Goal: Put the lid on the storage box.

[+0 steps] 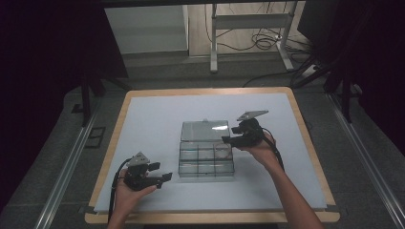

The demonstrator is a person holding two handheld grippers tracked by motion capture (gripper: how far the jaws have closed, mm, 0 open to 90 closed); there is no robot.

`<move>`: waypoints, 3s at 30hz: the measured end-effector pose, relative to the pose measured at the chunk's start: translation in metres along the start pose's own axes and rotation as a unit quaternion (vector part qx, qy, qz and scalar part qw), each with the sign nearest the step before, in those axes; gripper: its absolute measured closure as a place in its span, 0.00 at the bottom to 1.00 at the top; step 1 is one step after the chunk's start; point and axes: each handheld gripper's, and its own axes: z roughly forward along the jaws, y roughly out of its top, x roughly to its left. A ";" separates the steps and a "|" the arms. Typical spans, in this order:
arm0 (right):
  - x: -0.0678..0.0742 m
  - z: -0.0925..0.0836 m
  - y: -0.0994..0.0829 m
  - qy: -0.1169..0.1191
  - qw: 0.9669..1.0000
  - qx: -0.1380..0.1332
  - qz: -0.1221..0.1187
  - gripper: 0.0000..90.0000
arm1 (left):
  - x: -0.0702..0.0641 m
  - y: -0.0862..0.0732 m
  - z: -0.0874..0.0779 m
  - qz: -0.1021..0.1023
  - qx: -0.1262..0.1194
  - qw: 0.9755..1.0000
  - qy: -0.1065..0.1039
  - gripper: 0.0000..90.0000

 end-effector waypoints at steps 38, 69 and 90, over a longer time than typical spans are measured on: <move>-0.023 0.033 0.005 0.003 0.998 0.035 0.050 0.40 | 0.001 0.000 0.000 0.001 0.001 1.000 0.000 0.32; -0.048 0.061 0.005 0.013 0.991 0.054 0.121 0.37 | 0.002 0.000 -0.001 0.003 -0.001 1.000 0.000 0.32; -0.060 0.072 -0.002 0.057 0.979 0.068 0.184 0.33 | 0.001 -0.001 0.000 0.002 0.000 1.000 0.001 0.32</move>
